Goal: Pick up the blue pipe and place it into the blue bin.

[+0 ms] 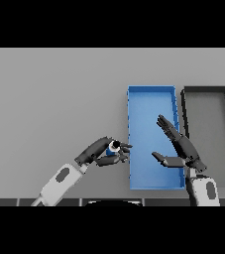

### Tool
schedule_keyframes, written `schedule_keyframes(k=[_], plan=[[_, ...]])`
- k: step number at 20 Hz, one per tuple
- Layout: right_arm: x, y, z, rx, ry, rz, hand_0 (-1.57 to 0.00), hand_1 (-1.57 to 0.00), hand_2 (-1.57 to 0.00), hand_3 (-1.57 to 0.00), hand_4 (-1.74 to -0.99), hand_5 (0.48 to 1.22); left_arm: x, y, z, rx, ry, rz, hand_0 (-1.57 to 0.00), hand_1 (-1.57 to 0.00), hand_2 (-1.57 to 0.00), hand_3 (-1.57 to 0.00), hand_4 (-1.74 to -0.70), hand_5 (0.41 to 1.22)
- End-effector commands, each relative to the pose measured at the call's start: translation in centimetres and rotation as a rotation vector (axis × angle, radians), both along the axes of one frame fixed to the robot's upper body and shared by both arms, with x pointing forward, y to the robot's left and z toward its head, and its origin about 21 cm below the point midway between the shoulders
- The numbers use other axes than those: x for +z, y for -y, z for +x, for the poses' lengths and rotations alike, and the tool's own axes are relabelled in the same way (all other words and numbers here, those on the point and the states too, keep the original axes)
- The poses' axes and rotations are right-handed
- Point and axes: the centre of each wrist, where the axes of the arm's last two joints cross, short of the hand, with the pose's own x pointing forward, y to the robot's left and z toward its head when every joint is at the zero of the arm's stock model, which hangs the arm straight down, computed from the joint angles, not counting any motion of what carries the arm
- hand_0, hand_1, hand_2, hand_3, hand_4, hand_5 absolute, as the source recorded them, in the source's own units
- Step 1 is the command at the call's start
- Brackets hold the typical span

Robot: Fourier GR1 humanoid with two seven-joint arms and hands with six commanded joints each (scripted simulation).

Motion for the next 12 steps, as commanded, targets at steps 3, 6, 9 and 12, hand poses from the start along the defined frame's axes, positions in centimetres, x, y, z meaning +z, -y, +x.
schedule_keyframes(k=[3, 6, 9, 12], plan=[[3.5, -1.1, 0.4, 0.162, 0.011, -0.063, 0.00, 0.00, 0.00, 0.00, -1.319, 0.501, 0.0, -0.1, 0.2, -0.007, 0.024, -0.006, -1.57, -1.57, -1.57, -1.49, -1.74, 1.221], [5.2, -3.2, 1.2, 0.282, 0.005, -0.125, 0.00, 0.00, 0.00, 0.00, -1.309, 0.503, 0.3, 0.1, 0.5, -0.002, 0.021, 0.007, -1.57, -1.57, -1.57, -1.49, -1.74, 1.221], [6.4, -5.3, 2.2, 0.384, 0.047, -0.205, 0.00, 0.00, 0.00, 0.00, -1.306, 0.521, 0.5, 0.2, 0.5, -0.017, 0.020, 0.005, -1.57, -1.57, -1.57, -1.48, -1.74, 1.221], [6.6, -7.8, 2.8, 0.466, 0.049, -0.226, 0.00, 0.00, 0.00, 0.00, -1.253, 0.529, 0.3, -0.1, 0.6, -0.022, 0.019, -0.001, -1.57, -1.57, -1.57, -1.49, -1.74, 1.221]])
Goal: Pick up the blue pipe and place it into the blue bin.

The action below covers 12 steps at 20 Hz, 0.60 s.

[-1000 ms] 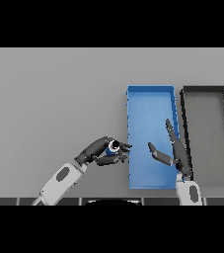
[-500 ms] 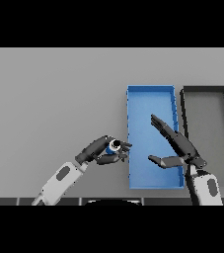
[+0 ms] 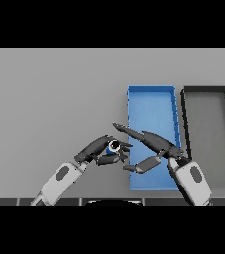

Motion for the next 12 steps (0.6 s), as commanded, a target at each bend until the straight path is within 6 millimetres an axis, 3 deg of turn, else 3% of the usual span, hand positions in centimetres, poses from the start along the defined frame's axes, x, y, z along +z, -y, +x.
schedule_keyframes(k=[1, 8, 10, 12], plan=[[0.1, -0.5, 0.2, 0.014, 0.015, -0.015, 0.00, 0.00, 0.00, 0.00, -1.241, 0.530, 0.0, 0.3, -0.1, -0.009, 0.007, -0.009, -1.57, -1.57, -1.57, -1.50, -1.74, 1.221], [1.0, -4.6, 2.1, 0.126, 0.011, -0.043, 0.00, 0.00, 0.00, 0.00, -1.218, 0.508, -0.4, 0.0, -0.1, -0.028, 0.019, 0.020, -1.57, -1.57, -1.57, -1.54, -1.74, 1.221], [1.5, -5.5, 2.6, 0.155, 0.015, -0.044, -0.05, -0.08, -0.10, -0.05, -1.245, 0.506, -0.3, -0.3, 0.0, -0.037, -0.014, 0.004, -1.57, -1.57, -1.57, -1.48, -1.74, 1.221], [1.8, -6.9, 3.1, 0.187, 0.015, -0.062, -0.35, -0.38, -0.38, -0.30, -1.335, 0.507, -0.2, -0.4, 0.2, -0.042, 0.015, 0.143, -1.18, -1.08, -1.06, -1.03, -1.68, 1.221]])
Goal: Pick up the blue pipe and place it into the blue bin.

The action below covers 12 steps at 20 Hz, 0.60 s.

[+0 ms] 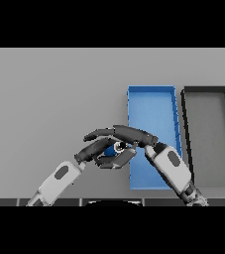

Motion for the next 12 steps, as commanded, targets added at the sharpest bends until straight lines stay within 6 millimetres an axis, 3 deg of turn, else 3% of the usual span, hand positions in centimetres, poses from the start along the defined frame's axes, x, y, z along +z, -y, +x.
schedule_keyframes(k=[1, 2, 3, 5, 7, 9, 12], plan=[[-0.1, 0.0, 0.1, 0.010, -0.003, -0.014, -0.53, -0.53, -0.53, -0.44, -1.362, 0.508, -0.1, 0.1, -0.1, -0.009, -0.013, 0.072, -0.99, -0.88, -0.85, -0.82, -1.55, 1.221], [0.0, -0.6, 0.2, 0.031, 0.008, -0.008, -0.72, -0.70, -0.74, -0.63, -1.430, 0.522, 0.0, -0.1, -0.3, 0.004, -0.022, 0.092, -0.82, -0.71, -0.68, -0.66, -1.48, 1.221], [0.0, -0.5, 0.2, 0.057, 0.005, 0.019, -0.89, -0.87, -0.91, -0.77, -1.486, 0.550, 0.1, 0.1, -0.2, 0.021, -0.011, 0.068, -0.78, -0.71, -0.69, -0.58, -1.53, 1.221], [0.0, -1.0, 0.2, 0.099, -0.043, 0.049, -1.13, -1.12, -1.14, -0.96, -1.562, 0.666, 0.2, 0.1, -0.1, 0.048, -0.014, 0.038, -1.06, -1.02, -0.97, -0.94, -1.61, 1.221], [-0.6, -1.1, 0.3, 0.108, -0.082, 0.094, -1.29, -1.29, -1.30, -1.18, -1.495, 0.826, -0.2, 0.2, -0.5, 0.052, -0.056, -0.011, -1.25, -1.22, -1.12, -1.17, -1.66, 1.221], [-0.6, -1.1, 0.2, 0.112, -0.058, 0.147, -1.39, -1.39, -1.40, -1.32, -1.452, 0.968, 0.0, 0.5, -0.4, 0.056, -0.070, -0.061, -1.36, -1.34, -1.25, -1.31, -1.69, 1.221], [-0.4, -1.3, 0.0, 0.120, 0.022, 0.120, -1.48, -1.48, -1.48, -1.44, -1.457, 1.092, 0.0, 0.4, -0.1, 0.052, -0.077, -0.071, -1.46, -1.45, -1.37, -1.44, -1.71, 1.221]])
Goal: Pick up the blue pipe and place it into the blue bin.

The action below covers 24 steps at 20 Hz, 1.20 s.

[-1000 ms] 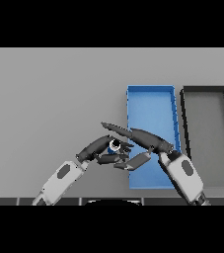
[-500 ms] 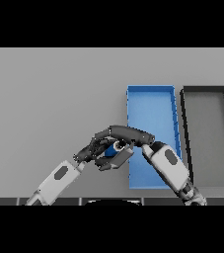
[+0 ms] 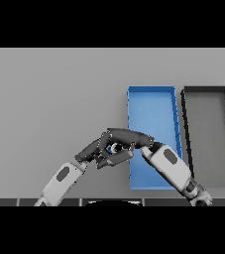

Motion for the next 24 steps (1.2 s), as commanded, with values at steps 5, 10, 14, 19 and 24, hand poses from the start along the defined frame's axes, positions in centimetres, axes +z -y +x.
schedule_keyframes(k=[5, 10, 14, 19, 24], plan=[[-0.3, 0.2, -0.5, -0.009, -0.058, 0.044, -1.54, -1.54, -1.54, -1.53, -1.483, 1.179, 0.2, -0.6, 0.1, -0.012, 0.070, 0.019, -1.16, -1.08, -0.98, -1.07, -1.54, 1.221], [-0.2, 0.0, -0.6, -0.018, -0.046, 0.002, -1.56, -1.56, -1.56, -1.56, -1.492, 1.207, 0.1, -1.2, 0.2, -0.096, 0.160, 0.137, -0.38, -0.35, -0.32, -0.35, -1.09, 1.113], [-0.2, -0.2, -0.7, -0.005, -0.048, 0.005, -1.57, -1.57, -1.57, -1.57, -1.496, 1.215, 0.0, -1.5, 0.7, -0.065, 0.173, 0.156, -0.15, -0.14, -0.13, -0.14, -0.94, 0.785], [-0.2, 0.0, -0.7, -0.018, -0.045, -0.014, -1.57, -1.57, -1.57, -1.57, -1.491, 1.219, -0.2, -1.5, 0.5, -0.056, 0.152, 0.143, -0.05, -0.05, -0.04, -0.05, -0.89, 0.617], [0.1, 0.4, -0.1, -0.035, -0.082, 0.012, -1.57, -1.57, -1.57, -1.57, -1.489, 1.220, -0.1, -1.4, 0.8, -0.019, 0.109, 0.158, -0.02, -0.01, -0.01, -0.01, -0.90, 0.562]])
